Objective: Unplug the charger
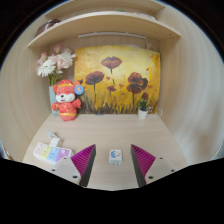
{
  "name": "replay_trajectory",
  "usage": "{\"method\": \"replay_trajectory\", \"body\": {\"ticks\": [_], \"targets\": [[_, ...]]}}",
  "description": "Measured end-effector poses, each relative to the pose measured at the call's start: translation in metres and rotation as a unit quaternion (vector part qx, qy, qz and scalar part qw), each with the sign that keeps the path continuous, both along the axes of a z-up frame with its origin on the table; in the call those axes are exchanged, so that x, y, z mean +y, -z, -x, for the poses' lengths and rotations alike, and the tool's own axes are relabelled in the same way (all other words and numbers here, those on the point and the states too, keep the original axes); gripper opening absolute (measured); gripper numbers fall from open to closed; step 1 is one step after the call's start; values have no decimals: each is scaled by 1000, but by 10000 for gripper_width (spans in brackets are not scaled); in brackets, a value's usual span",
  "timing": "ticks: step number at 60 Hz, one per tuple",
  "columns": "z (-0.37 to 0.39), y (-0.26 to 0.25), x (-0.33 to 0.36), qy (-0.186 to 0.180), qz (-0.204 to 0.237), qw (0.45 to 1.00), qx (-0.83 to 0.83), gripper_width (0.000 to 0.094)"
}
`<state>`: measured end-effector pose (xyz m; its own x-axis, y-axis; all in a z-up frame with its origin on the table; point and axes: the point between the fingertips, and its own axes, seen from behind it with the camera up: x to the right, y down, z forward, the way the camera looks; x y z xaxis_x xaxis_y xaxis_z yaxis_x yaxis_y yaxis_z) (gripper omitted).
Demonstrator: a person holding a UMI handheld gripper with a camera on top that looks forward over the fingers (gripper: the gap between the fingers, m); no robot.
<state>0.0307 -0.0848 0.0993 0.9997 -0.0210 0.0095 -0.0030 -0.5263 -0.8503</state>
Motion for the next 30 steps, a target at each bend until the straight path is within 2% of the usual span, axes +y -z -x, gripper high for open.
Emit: {"method": "replay_trajectory", "body": {"ticks": [7,12,30], "targets": [[7,-68,-38,6,-40,999,7,727],[12,-101,-72,21,-64,998,14,720],[50,-133,-151,4,-68,998,19,723]]}}
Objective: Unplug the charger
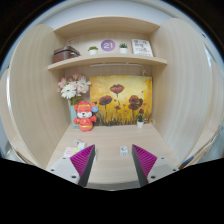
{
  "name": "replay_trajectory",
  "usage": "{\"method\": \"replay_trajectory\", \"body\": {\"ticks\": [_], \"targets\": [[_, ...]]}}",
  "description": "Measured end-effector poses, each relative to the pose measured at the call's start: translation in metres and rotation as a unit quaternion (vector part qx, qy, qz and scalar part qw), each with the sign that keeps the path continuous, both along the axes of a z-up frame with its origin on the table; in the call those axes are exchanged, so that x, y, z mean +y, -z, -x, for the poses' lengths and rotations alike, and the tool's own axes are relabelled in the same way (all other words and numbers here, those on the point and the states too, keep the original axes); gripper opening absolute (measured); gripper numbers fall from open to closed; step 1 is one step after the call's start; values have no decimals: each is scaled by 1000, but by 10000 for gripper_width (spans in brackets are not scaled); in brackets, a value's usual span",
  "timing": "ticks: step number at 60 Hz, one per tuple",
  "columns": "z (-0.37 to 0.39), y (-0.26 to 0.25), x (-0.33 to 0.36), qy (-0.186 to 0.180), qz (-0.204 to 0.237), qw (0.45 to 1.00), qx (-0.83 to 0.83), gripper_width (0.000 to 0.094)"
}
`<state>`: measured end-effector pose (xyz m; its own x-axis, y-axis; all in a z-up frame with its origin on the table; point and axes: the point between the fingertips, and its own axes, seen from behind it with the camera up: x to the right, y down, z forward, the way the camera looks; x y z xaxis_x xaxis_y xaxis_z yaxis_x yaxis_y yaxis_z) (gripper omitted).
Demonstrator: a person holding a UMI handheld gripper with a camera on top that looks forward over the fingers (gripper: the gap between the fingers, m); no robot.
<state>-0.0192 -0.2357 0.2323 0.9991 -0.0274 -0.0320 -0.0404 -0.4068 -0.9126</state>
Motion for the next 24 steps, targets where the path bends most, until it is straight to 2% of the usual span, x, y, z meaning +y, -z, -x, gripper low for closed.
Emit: {"method": "replay_trajectory", "body": {"ticks": [24], "targets": [[21,8,-36,-2,21,1000,-8,723]]}}
